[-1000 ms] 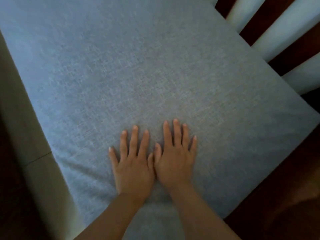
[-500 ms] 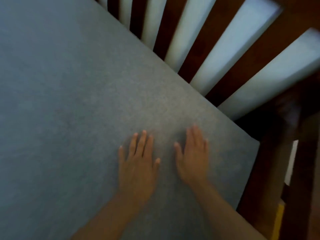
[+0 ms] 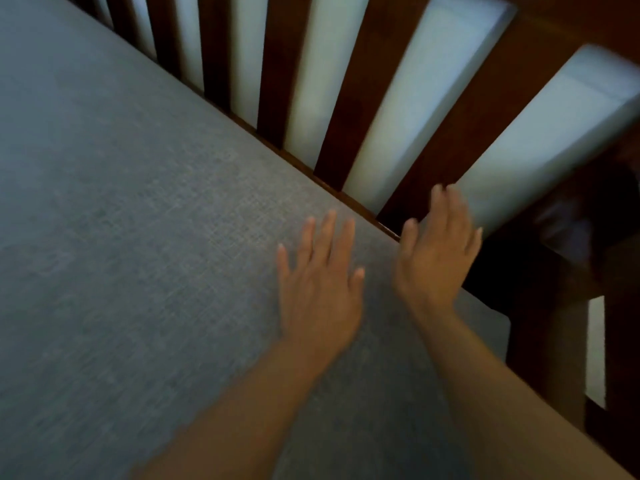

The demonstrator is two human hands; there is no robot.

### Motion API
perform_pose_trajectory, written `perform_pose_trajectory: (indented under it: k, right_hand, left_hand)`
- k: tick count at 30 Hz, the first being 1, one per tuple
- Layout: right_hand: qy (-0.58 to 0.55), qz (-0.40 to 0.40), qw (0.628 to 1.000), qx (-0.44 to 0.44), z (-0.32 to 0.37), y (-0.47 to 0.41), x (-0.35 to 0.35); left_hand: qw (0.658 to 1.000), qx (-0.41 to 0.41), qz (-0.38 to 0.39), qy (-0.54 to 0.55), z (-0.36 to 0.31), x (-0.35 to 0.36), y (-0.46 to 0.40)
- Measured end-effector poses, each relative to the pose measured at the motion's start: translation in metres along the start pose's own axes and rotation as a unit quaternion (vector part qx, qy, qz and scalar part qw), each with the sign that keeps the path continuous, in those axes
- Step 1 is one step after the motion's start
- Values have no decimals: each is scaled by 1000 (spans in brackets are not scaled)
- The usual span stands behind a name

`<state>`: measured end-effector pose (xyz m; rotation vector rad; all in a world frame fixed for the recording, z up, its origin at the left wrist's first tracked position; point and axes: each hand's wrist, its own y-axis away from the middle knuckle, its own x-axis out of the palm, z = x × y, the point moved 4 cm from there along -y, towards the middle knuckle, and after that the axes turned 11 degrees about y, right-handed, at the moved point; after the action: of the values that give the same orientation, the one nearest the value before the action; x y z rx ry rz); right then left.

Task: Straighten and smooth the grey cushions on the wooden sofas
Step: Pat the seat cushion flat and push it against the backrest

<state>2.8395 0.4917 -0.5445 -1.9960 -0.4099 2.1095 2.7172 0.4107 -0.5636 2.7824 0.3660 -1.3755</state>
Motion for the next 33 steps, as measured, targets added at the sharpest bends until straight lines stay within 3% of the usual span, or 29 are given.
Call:
perform_pose_trajectory:
  k: [3, 5, 9, 17, 33]
  right_hand:
    - [58, 236, 968, -57, -8, 24, 46]
    - [38, 293, 954, -44, -7, 29, 46]
    - [38, 312, 949, -26, 16, 46, 13]
    - [25, 366, 929, -43, 45, 126, -53]
    - [20, 342, 937, -72, 108, 344, -204]
  left_hand:
    - [991, 19, 91, -92, 10, 37, 8]
    - [985, 13, 142, -94, 12, 36, 9]
    - [977, -8, 206, -56, 5, 1, 21]
    - [965, -106, 219, -96, 34, -82, 99]
    - [964, -6, 223, -147, 62, -230, 314]
